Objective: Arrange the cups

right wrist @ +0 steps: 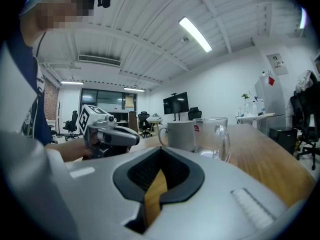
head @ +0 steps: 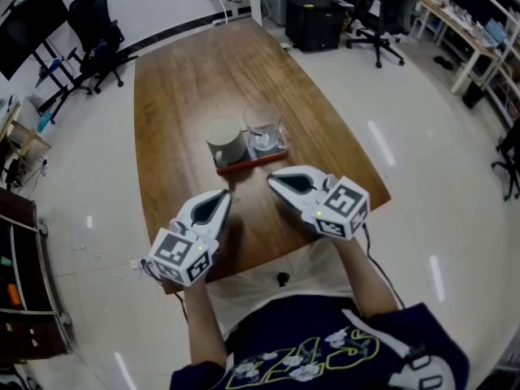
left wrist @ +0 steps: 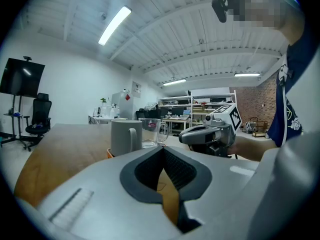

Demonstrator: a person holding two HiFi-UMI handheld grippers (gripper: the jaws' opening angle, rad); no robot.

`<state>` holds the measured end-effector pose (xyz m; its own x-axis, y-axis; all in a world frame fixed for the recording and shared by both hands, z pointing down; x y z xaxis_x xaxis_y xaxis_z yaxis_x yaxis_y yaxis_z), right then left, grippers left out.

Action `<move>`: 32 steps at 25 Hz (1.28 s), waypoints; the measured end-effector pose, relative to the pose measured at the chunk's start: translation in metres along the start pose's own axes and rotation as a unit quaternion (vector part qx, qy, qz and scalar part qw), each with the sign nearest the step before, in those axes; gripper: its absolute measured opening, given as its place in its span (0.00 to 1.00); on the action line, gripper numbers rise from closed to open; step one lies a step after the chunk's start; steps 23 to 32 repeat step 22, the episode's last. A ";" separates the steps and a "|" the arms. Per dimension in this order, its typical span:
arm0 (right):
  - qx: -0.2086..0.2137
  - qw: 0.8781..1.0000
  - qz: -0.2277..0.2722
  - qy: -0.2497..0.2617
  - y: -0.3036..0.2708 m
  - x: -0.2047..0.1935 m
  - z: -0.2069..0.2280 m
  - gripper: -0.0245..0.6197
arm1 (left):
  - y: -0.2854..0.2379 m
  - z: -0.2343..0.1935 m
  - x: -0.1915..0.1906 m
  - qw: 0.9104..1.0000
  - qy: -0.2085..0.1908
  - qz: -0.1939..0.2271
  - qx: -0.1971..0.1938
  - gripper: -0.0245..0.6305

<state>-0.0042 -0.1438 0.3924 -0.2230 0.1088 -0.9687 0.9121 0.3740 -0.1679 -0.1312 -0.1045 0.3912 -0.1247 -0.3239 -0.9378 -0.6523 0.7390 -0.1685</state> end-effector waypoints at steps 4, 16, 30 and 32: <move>0.003 1.000 0.001 0.000 0.000 0.001 -0.001 0.07 | 0.003 0.003 -0.001 1.000 -0.003 -0.002 -0.007 0.04; 0.005 1.000 0.004 0.001 0.002 0.005 -0.001 0.07 | 0.004 0.006 0.001 1.000 -0.003 -0.003 -0.012 0.04; 0.015 1.000 -0.008 -0.006 0.000 -0.008 -0.005 0.07 | 0.005 0.004 -0.016 1.000 0.005 -0.008 0.001 0.04; 0.015 1.000 -0.008 -0.006 0.000 -0.008 -0.005 0.07 | 0.005 0.004 -0.016 1.000 0.005 -0.008 0.001 0.04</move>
Point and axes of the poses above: the fingertips, and each gripper's own axes: y backward along the fingers, z to its right, x out of its top, the point moved 3 cm from there along y, backward along the fingers, and after that the axes turned 14 degrees about y, right-handed, at the moved point
